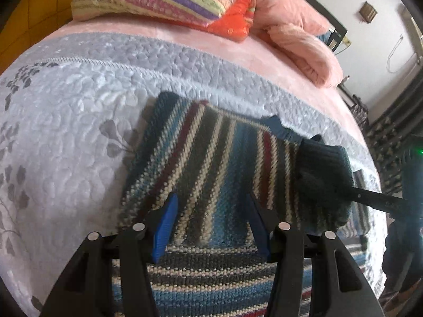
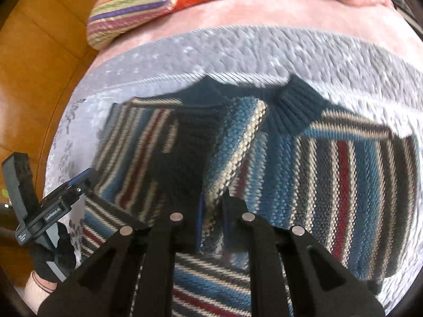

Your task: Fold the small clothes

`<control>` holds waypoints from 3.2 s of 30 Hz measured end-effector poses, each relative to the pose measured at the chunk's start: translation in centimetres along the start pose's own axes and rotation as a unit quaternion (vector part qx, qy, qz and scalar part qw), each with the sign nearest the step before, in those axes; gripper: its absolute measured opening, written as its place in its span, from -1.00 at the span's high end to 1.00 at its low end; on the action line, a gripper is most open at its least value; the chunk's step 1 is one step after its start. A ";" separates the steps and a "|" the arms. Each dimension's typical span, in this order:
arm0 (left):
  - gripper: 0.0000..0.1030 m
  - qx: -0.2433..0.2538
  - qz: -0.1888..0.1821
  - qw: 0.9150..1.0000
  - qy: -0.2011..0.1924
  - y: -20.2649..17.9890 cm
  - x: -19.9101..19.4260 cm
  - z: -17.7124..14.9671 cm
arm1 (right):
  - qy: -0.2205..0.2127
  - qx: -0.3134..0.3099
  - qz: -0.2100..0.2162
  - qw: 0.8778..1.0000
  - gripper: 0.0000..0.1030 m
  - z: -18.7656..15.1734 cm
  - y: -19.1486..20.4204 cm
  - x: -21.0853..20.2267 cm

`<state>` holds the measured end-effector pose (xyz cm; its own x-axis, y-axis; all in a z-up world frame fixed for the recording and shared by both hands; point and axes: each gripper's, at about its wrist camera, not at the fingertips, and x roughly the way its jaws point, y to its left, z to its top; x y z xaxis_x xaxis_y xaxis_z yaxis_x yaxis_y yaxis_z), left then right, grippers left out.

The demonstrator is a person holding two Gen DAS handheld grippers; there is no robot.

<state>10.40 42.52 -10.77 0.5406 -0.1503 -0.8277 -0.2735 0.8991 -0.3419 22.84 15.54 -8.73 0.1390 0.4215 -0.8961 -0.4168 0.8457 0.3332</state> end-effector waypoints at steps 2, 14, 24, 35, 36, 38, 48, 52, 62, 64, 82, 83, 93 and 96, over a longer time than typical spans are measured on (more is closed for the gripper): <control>-0.02 -0.007 0.006 1.000 0.011 0.4 1.1 -0.3 | 0.005 0.011 -0.003 1.000 0.78 -0.2 -0.7 0.9; -0.02 -0.006 0.010 1.000 0.019 0.9 1.2 -0.7 | -0.024 0.006 -0.045 0.999 0.53 -1.1 -0.8 -0.9; -0.02 0.019 -0.014 0.999 0.023 -2.3 1.3 -0.1 | -0.007 -0.126 -0.078 0.989 -0.35 -1.1 6.2 0.5; -0.02 0.001 -0.017 0.999 0.042 -0.9 3.3 -1.0 | -0.012 -0.017 -0.046 0.999 0.77 -0.4 1.6 0.3; -0.02 0.003 -0.016 0.999 0.041 -0.9 3.3 -1.0 | -0.024 0.003 -0.031 0.999 0.77 -0.5 0.6 -0.9; -0.02 0.005 -0.014 0.999 0.040 -1.0 3.3 -1.1 | -0.045 0.042 -0.015 0.998 0.77 -0.9 -1.6 -3.0; -0.02 0.009 -0.010 0.999 0.038 -1.1 3.6 -1.1 | -0.025 0.164 -0.018 0.986 0.68 -4.8 -10.2 -3.3; -0.02 0.010 -0.010 0.999 0.037 -1.1 3.7 -1.2 | -0.025 0.195 -0.023 0.980 0.67 -6.8 -12.0 -3.3; -0.02 0.041 -0.009 0.999 0.009 -5.3 1.2 -0.4 | -0.080 0.141 0.004 0.987 0.67 -4.4 -7.8 -7.0; -0.03 0.053 -0.019 0.998 0.012 -6.9 1.4 -0.2 | -0.065 0.107 -0.003 0.992 0.63 -3.1 -5.4 -5.7; -0.07 0.086 0.029 0.995 0.051 -7.7 6.4 -1.5 | 0.001 0.083 -0.050 0.995 0.62 -2.8 -4.9 2.4; -0.08 0.086 0.028 0.995 0.051 -7.7 6.4 -1.5 | 0.001 0.086 -0.046 0.995 0.63 -2.7 -5.1 2.5; -0.08 0.070 0.029 0.995 0.059 -7.4 5.7 -1.3 | 0.002 0.096 -0.037 0.995 0.62 -3.0 -5.7 0.9; -0.08 0.059 0.020 0.996 0.057 -6.9 3.0 -2.0 | -0.019 0.110 -0.008 0.994 0.48 -4.8 -5.9 -2.0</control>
<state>12.36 35.08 -11.78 0.4360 -0.1526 -0.8869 -0.1933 0.9467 -0.2579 20.73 8.17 -10.30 0.1798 0.4167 -0.8911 -0.2089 0.9014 0.3794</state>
